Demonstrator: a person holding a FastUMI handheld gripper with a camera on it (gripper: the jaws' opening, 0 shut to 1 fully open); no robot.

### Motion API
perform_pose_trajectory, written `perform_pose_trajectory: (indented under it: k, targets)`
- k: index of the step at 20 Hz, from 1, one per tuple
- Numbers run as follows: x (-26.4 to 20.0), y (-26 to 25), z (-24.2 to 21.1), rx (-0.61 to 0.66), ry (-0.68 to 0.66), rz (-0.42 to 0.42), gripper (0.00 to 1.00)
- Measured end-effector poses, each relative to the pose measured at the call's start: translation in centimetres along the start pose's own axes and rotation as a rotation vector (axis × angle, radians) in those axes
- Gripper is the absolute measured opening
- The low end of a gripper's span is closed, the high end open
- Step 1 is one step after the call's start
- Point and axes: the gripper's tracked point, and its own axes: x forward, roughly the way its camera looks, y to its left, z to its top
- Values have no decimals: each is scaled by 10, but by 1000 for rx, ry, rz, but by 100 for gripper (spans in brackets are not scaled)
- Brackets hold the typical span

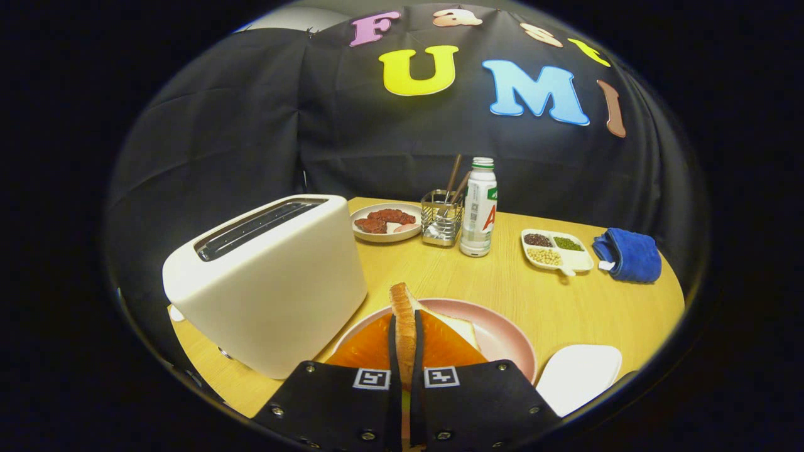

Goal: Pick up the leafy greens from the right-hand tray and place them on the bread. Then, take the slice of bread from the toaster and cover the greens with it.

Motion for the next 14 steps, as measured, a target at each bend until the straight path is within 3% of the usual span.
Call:
perform_pose_trajectory:
  k: [5, 10, 12, 14]
  targets:
    - [11, 11, -19, 47, 35, 32, 6]
    - [10, 18, -22, 10, 6, 40, 6]
    - [14, 22, -36, 10, 51, 49, 24]
    - [15, 22, -33, 29, 30, 51, 28]
